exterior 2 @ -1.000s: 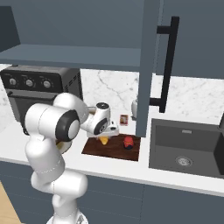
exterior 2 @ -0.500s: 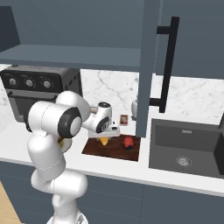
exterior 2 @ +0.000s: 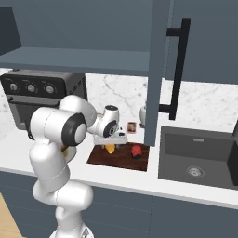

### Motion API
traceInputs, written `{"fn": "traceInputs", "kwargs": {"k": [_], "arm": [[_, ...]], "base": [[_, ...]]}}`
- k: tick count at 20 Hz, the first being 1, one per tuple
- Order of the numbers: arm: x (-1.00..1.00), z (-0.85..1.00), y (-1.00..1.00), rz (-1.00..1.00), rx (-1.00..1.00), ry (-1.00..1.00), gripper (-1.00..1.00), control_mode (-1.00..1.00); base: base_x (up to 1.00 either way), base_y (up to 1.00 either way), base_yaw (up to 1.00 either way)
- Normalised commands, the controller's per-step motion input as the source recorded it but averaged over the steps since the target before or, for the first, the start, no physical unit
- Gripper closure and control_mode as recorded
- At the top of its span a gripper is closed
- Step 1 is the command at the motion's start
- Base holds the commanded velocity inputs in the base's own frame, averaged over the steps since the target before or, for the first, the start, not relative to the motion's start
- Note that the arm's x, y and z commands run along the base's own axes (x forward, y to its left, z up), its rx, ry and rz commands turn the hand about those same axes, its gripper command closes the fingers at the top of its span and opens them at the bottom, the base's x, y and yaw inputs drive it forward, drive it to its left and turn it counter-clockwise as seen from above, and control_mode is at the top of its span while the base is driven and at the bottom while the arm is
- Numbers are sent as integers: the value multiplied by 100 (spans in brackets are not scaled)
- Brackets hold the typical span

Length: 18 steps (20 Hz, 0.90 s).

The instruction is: From the different types of pastries on the counter, select a croissant and place it on the cutting board. Then retrieve a jar of jam from the cabinet and place it alongside the croissant on the cutting board.

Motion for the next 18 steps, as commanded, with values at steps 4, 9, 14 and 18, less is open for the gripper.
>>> {"fn": "traceInputs", "kwargs": {"k": [4, 9, 14, 18], "arm": [[-21, 4, 0, -1, 0, 3, -100, -100], [-4, 81, 0, 0, 1, 2, -100, -100], [1, 96, 8, 0, 0, 8, -100, -100], [-52, -8, 29, -6, 0, 2, -100, -100]], "base": [[0, 0, 0], [0, 0, 0], [0, 0, 0], [0, 0, 0]]}}
